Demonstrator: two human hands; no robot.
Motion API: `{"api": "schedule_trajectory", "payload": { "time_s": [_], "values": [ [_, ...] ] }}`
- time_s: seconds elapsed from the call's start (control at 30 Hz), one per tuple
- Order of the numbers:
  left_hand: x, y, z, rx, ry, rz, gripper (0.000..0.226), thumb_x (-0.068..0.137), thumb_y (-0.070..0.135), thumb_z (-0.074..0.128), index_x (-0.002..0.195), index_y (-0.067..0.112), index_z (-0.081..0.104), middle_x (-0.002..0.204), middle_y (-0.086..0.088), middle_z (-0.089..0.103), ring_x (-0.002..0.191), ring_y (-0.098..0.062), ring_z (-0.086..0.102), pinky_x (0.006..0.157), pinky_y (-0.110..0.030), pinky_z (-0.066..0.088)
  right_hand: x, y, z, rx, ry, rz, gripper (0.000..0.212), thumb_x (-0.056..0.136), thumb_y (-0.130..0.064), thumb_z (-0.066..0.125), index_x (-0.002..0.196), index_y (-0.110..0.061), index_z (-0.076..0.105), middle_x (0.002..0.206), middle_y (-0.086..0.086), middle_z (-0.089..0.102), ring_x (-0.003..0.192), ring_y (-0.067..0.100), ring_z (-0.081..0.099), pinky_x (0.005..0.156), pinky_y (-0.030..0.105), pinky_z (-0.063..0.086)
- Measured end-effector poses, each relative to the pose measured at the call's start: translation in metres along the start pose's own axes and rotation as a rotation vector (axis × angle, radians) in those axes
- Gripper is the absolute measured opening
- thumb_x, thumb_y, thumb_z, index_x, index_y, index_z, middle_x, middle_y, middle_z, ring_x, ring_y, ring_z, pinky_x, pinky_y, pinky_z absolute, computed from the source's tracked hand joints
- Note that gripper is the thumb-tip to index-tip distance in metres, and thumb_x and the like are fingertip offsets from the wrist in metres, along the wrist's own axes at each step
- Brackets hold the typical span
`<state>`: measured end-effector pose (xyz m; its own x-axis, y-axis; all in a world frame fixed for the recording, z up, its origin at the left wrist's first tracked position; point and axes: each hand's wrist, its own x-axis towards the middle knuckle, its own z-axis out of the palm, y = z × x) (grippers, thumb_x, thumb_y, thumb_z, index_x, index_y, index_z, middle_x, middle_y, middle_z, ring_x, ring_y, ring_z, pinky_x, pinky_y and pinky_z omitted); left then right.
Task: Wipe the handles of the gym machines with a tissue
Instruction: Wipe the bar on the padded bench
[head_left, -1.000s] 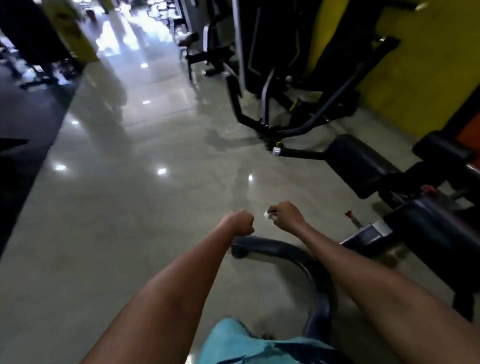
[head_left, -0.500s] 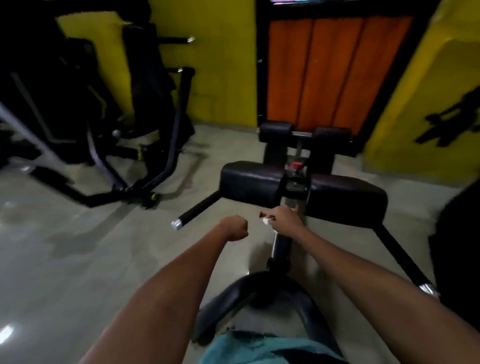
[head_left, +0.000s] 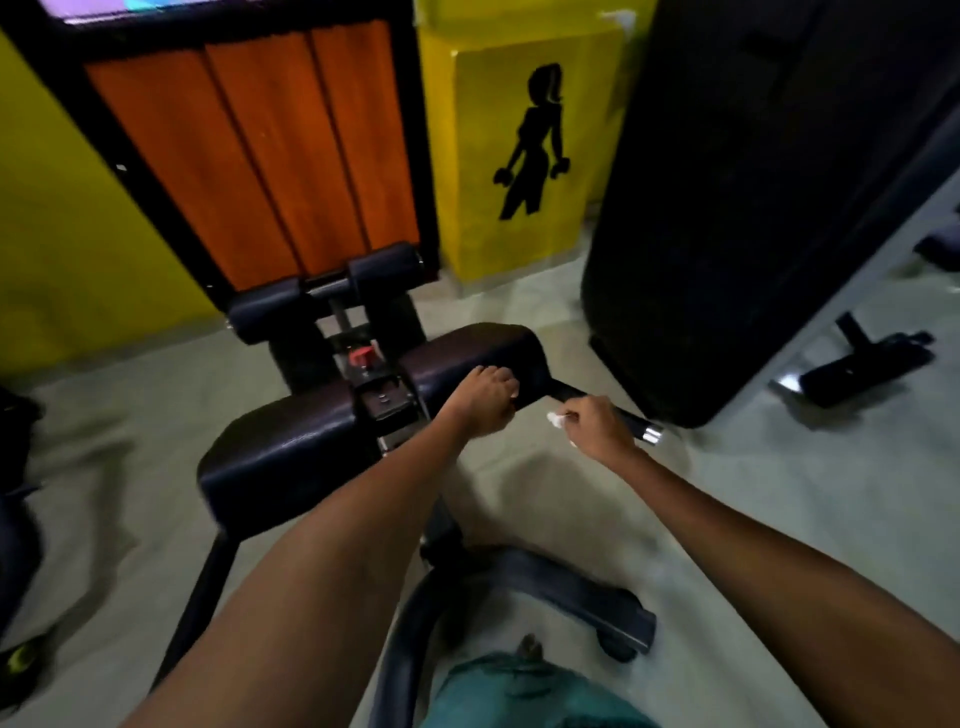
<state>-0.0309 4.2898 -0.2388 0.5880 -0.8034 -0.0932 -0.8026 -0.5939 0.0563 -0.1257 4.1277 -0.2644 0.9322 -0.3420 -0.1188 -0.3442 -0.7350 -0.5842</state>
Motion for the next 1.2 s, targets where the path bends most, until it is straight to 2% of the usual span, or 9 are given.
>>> {"api": "schedule_trajectory", "payload": {
  "time_s": [0.13, 0.27, 0.37, 0.5, 0.6, 0.73, 0.9, 1.07, 1.2],
  "values": [
    [0.037, 0.002, 0.005, 0.119, -0.06, 0.049, 0.052, 0.091, 0.03, 0.048, 0.139, 0.012, 0.04, 0.15, -0.009, 0.029, 0.137, -0.027, 0.03, 0.112, -0.039, 0.022, 0.001, 0.036, -0.02, -0.002, 0.138, 0.089, 0.016, 0.085, -0.019, 0.064, 0.088, -0.006, 0.074, 0.09, 0.018, 0.071, 0.085, 0.035, 0.065, 0.063, 0.025, 0.038],
    [0.059, -0.014, 0.011, 0.213, -0.115, 0.048, 0.065, 0.093, 0.038, 0.046, 0.148, 0.013, 0.022, 0.158, -0.011, 0.01, 0.144, -0.03, 0.013, 0.116, -0.047, 0.012, 0.01, 0.057, -0.035, -0.074, 0.282, 0.031, 0.018, 0.084, -0.003, 0.06, 0.094, -0.007, 0.074, 0.095, 0.01, 0.073, 0.088, 0.028, 0.067, 0.073, 0.032, 0.052],
    [0.073, -0.031, 0.013, 0.291, -0.111, 0.072, 0.075, 0.091, 0.052, 0.044, 0.152, 0.026, 0.008, 0.159, -0.009, 0.002, 0.145, -0.035, 0.007, 0.115, -0.057, 0.009, 0.018, 0.071, -0.04, -0.251, 0.391, -0.074, 0.015, 0.074, 0.004, 0.071, 0.086, -0.004, 0.074, 0.081, 0.012, 0.072, 0.076, 0.031, 0.068, 0.064, 0.034, 0.054],
    [0.084, -0.051, 0.029, 0.175, -0.137, 0.073, 0.078, 0.088, 0.066, 0.037, 0.149, 0.04, -0.005, 0.16, -0.004, -0.006, 0.144, -0.04, 0.007, 0.11, -0.063, 0.015, 0.015, 0.093, -0.023, -0.223, 0.327, 0.054, 0.014, 0.083, -0.003, 0.065, 0.093, -0.006, 0.075, 0.091, 0.01, 0.073, 0.082, 0.027, 0.068, 0.067, 0.021, 0.043],
    [0.087, -0.057, 0.039, 0.04, -0.133, 0.05, 0.081, 0.087, 0.068, 0.038, 0.148, 0.041, -0.008, 0.159, -0.005, -0.009, 0.144, -0.04, 0.005, 0.111, -0.06, 0.019, 0.011, 0.107, -0.006, -0.159, 0.343, 0.075, 0.021, 0.082, 0.003, 0.064, 0.1, -0.004, 0.073, 0.095, 0.01, 0.073, 0.084, 0.025, 0.07, 0.074, 0.022, 0.049],
    [0.092, -0.059, 0.045, -0.026, -0.085, 0.024, 0.087, 0.084, 0.07, 0.04, 0.149, 0.037, -0.006, 0.16, -0.006, -0.004, 0.144, -0.039, 0.007, 0.111, -0.06, 0.019, 0.025, 0.094, 0.009, -0.153, 0.382, 0.015, 0.015, 0.082, 0.001, 0.062, 0.092, -0.001, 0.073, 0.09, 0.012, 0.073, 0.078, 0.026, 0.07, 0.07, 0.03, 0.055],
    [0.093, -0.059, 0.046, -0.064, -0.085, 0.033, 0.087, 0.084, 0.068, 0.042, 0.15, 0.035, -0.004, 0.159, -0.008, -0.003, 0.144, -0.04, 0.007, 0.111, -0.061, 0.016, 0.037, 0.078, 0.022, -0.189, 0.292, -0.006, 0.021, 0.077, 0.002, 0.059, 0.091, -0.003, 0.074, 0.103, 0.018, 0.069, 0.089, 0.03, 0.069, 0.079, 0.038, 0.054],
    [0.091, -0.058, 0.045, -0.04, -0.09, 0.043, 0.085, 0.086, 0.068, 0.039, 0.15, 0.034, -0.005, 0.159, -0.009, -0.003, 0.144, -0.041, 0.007, 0.111, -0.061, 0.016, 0.021, 0.1, 0.011, -0.257, 0.313, 0.023, 0.038, 0.083, -0.018, 0.039, 0.096, -0.013, 0.074, 0.107, 0.009, 0.069, 0.095, 0.027, 0.067, 0.082, 0.037, 0.055],
    [0.091, -0.058, 0.045, -0.013, -0.082, 0.041, 0.084, 0.087, 0.07, 0.034, 0.15, 0.034, -0.009, 0.159, -0.01, -0.006, 0.144, -0.041, 0.006, 0.112, -0.06, 0.016, 0.022, 0.069, 0.02, -0.245, 0.49, -0.02, 0.023, 0.07, 0.004, 0.054, 0.08, -0.004, 0.073, 0.083, 0.017, 0.071, 0.074, 0.031, 0.068, 0.066, 0.034, 0.058]
  ]
}}
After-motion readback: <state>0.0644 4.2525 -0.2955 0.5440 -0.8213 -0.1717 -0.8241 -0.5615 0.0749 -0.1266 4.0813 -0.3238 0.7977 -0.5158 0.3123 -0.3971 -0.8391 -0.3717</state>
